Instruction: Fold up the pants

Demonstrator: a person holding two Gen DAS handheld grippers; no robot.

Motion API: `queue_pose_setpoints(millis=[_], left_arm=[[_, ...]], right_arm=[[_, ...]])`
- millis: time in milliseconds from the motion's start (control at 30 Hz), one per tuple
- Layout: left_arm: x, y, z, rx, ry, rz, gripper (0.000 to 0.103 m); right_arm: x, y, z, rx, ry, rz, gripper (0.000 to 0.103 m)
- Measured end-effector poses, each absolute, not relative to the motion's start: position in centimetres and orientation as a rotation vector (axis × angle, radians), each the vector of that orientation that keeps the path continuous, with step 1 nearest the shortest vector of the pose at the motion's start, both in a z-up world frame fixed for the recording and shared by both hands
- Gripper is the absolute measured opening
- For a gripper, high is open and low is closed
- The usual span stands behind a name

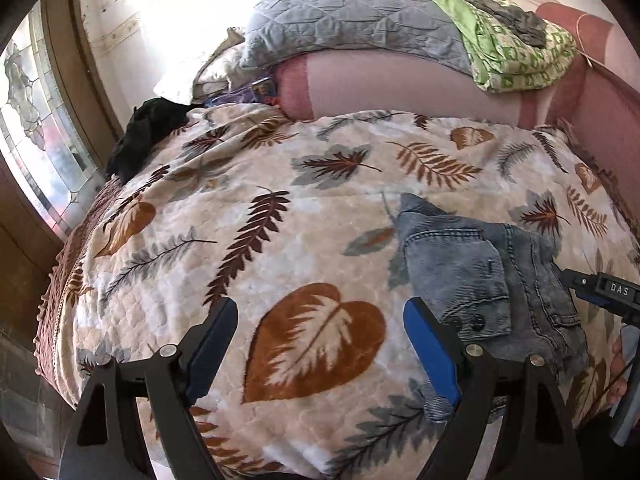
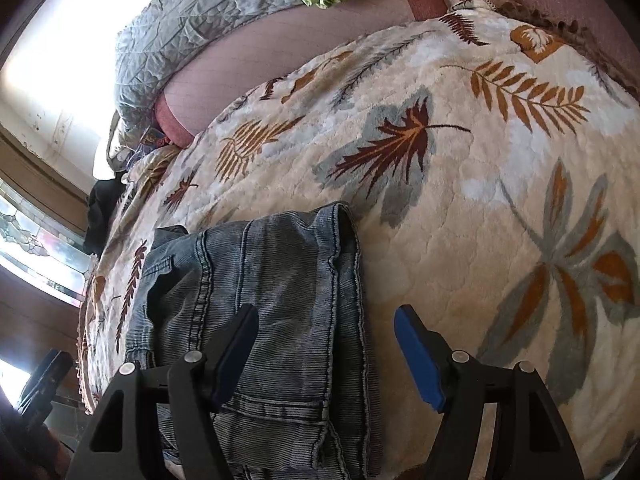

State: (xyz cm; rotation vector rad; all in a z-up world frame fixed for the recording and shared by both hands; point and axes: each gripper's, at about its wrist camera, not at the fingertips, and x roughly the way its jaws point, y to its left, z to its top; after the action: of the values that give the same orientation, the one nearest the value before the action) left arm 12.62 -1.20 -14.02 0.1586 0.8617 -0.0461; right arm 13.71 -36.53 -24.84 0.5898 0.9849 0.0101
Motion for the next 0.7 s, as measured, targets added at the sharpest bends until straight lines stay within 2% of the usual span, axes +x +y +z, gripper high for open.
queue_pose_setpoints(millis=[700], left_arm=[[12.64, -1.52, -14.06, 0.18, 0.821, -0.034, 0.085]], right_arm=[[14.34, -36.11, -25.14, 0.571, 0.997, 0.023, 0.074]])
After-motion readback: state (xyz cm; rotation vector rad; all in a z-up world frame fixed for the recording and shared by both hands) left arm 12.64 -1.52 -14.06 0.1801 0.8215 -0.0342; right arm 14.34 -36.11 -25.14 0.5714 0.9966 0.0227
